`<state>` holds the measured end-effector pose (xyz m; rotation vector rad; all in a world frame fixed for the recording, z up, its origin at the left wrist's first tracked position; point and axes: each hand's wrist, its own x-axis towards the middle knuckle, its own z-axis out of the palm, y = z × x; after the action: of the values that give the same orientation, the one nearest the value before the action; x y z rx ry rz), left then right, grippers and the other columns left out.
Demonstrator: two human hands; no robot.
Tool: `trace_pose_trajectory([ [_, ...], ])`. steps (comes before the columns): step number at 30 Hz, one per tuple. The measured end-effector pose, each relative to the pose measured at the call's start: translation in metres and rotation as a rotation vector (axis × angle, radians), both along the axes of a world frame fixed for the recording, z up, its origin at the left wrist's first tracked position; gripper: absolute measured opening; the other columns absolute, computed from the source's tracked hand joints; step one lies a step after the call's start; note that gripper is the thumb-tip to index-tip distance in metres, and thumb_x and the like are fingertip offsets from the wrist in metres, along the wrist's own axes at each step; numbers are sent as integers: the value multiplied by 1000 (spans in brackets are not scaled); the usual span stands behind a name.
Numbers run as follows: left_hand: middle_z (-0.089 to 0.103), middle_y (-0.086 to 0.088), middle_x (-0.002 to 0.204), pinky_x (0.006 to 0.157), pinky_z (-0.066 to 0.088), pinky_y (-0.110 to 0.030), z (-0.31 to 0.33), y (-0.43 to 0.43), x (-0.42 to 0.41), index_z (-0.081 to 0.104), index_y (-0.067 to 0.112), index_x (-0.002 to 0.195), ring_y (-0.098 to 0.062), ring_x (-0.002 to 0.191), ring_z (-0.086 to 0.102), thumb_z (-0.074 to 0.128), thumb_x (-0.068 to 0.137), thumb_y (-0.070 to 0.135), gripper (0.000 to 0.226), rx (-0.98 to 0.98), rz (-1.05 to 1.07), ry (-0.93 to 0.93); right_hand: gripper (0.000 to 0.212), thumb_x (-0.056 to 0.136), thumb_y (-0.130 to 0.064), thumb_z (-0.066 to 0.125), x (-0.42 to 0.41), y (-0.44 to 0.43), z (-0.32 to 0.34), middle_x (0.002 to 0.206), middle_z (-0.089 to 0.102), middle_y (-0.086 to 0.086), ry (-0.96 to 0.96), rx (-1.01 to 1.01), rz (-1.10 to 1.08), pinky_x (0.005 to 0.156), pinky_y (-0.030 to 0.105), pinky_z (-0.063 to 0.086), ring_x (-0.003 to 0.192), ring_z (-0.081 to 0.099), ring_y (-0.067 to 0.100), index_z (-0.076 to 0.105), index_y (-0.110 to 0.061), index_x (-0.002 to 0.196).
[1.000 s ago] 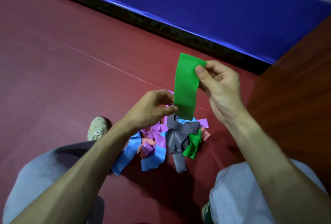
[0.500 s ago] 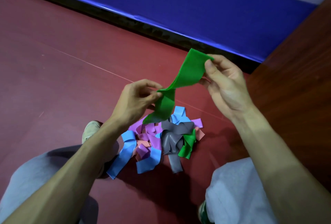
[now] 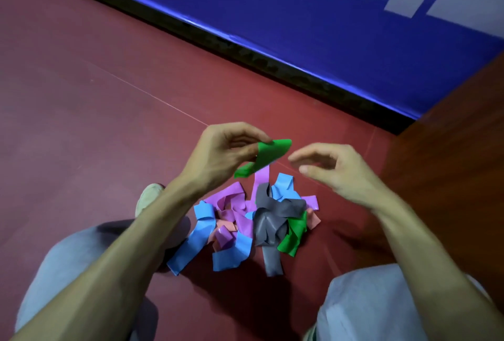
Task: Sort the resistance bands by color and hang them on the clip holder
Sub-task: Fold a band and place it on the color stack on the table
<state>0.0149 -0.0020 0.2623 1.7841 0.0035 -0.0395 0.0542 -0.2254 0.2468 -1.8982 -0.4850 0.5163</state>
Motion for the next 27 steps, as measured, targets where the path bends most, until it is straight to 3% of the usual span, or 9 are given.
trace_pose_trajectory([
  [3,74,9,82,81,57,-28,0,1,0,70,21,82,-8,80,69,66,82,-8,29,45,-23,-21,31,82,1,71,1,17,-1,103,66,-3,-66,91,-175,79,14,50,96,62,1,62,-16,105],
  [6,74,12,81,81,56,-25,1,0,0,71,21,83,-5,80,68,68,81,-5,26,90,-29,-48,36,81,-8,73,1,28,-3,110,65,-2,-39,160,-181,86,23,54,107,61,10,59,-27,108],
  [9,74,9,86,79,55,-22,3,-1,-1,71,20,85,-6,80,69,69,81,-3,24,116,-33,-60,20,83,-8,72,1,37,-2,91,70,-9,-115,98,-150,78,16,50,86,65,0,68,-24,94],
  [12,74,7,88,79,55,-21,5,2,-1,71,23,86,-6,82,69,69,82,-1,24,111,-42,-61,20,81,-3,72,2,42,-3,79,69,-9,-129,112,-189,70,13,47,72,62,-2,70,-23,83],
  [16,74,1,92,85,55,-26,6,2,0,70,18,94,-11,90,70,59,85,-10,31,43,-18,-17,18,79,0,73,5,42,-5,79,70,-3,-101,133,-238,70,16,50,71,63,3,71,-17,83],
  [18,74,-1,93,83,55,-23,5,-1,1,69,16,97,-12,90,70,61,88,-2,22,21,-8,9,18,78,0,74,5,42,-7,78,71,-3,-94,130,-261,69,16,50,70,64,1,71,-17,82],
  [20,73,3,92,79,53,-17,2,-2,1,69,18,100,-6,86,68,69,86,13,15,121,-13,2,19,77,-1,74,5,42,-6,78,72,0,-89,134,-263,68,21,52,69,65,4,71,-19,81],
  [22,71,8,91,75,51,-12,-2,-1,1,70,18,104,0,84,67,72,83,22,21,245,-15,-19,19,77,-1,75,5,42,-6,78,73,-1,-92,147,-258,68,20,52,70,65,4,72,-20,80],
  [27,73,4,83,68,52,-17,-4,-1,2,74,16,93,-9,77,67,72,83,20,11,286,39,-73,22,76,-1,76,6,41,-6,77,71,-6,-80,199,-235,71,17,49,72,64,3,71,-21,81],
])
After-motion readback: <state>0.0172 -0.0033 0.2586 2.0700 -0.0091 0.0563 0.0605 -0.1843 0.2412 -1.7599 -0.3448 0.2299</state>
